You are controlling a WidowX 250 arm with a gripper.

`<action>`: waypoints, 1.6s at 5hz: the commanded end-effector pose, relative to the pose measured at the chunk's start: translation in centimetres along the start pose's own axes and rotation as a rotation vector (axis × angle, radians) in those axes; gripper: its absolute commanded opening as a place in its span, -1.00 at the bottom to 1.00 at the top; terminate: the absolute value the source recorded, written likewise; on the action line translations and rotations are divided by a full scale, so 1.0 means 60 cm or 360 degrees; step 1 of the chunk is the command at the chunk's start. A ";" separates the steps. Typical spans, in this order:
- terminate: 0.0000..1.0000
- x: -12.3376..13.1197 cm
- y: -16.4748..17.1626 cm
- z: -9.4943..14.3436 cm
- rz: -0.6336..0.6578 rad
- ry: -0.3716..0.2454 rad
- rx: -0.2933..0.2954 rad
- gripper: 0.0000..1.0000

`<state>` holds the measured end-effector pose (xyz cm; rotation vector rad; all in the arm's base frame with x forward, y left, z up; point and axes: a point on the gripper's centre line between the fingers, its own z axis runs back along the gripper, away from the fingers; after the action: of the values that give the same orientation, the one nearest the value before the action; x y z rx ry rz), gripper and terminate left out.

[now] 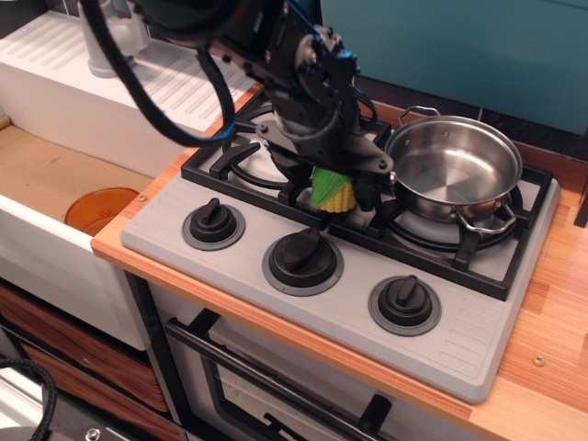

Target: Put corncob in pot or pan an put pot or pan on stove

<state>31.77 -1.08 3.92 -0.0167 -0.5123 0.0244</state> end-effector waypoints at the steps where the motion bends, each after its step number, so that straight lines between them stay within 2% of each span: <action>1: -1.00 0.012 -0.007 0.003 0.0014 -0.0037 0.0025 -1.00; 2: -1.00 0.014 -0.006 0.029 0.0008 0.0022 0.0027 -1.00; 4: -1.00 0.033 -0.014 0.129 0.0033 0.0165 0.0085 -1.00; 5: -1.00 0.046 -0.027 0.161 0.0058 0.0198 0.0115 -1.00; 6: -1.00 0.055 -0.053 0.169 0.0116 0.0213 0.0136 -1.00; 8: -1.00 0.064 -0.099 0.137 0.0155 0.0183 0.0141 -1.00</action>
<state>30.31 -6.65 11.35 0.0622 -0.3421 0.1398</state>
